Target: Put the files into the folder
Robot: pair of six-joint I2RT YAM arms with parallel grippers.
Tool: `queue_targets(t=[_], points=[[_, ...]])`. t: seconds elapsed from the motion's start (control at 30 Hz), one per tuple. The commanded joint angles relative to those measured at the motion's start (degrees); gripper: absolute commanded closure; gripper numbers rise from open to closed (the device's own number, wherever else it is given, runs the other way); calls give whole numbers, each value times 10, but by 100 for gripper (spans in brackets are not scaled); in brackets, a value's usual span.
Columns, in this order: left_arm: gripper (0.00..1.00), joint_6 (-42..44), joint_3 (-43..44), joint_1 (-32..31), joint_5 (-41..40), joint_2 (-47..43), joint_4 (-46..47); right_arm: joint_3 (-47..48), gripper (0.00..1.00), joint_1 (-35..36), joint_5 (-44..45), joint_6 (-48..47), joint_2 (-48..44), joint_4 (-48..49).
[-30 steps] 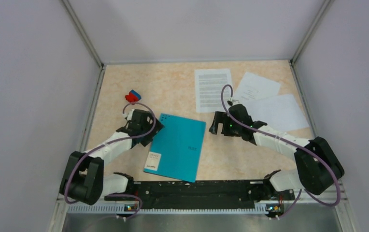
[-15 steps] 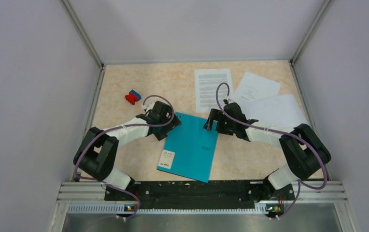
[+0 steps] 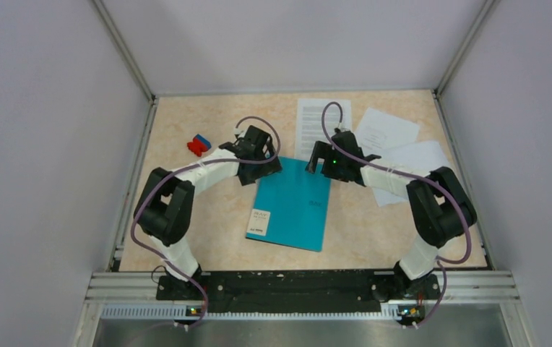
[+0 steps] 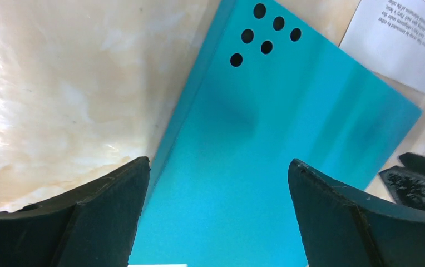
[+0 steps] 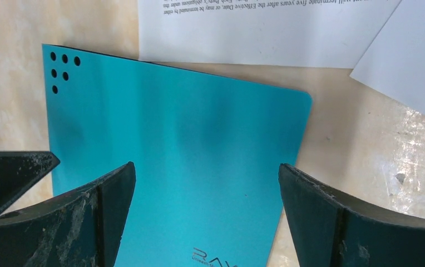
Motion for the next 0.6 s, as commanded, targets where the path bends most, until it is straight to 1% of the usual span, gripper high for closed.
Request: queue_targets(t=[0.0, 0.07, 0.17, 0.27, 0.3, 0.33, 0.4, 0.5, 0.57], points=[[1, 149, 24, -20, -77, -52, -88, 32, 1, -1, -7, -9, -28, -25], [1, 216, 8, -47, -115, -91, -98, 30, 1, -1, 1, -7, -47, -40], [1, 277, -21, -112, -154, -143, -106, 15, 1, -4, 33, -5, -87, -60], [1, 283, -47, -180, -193, -173, -122, -12, 1, -11, 31, 5, -118, -64], [1, 270, -56, -197, -207, -176, -130, -20, 1, -11, 22, 9, -124, -64], [1, 250, -65, -209, -203, -181, -139, -29, 1, -11, 11, 15, -128, -62], [1, 196, -90, -223, -164, -204, -137, -51, 2, -10, -18, 25, -135, -51], [1, 50, -141, -232, -105, -253, -122, -83, 2, -8, -28, 33, -151, -36], [2, -63, -176, -242, -104, -283, -125, -93, 2, -5, -31, 33, -158, -34]])
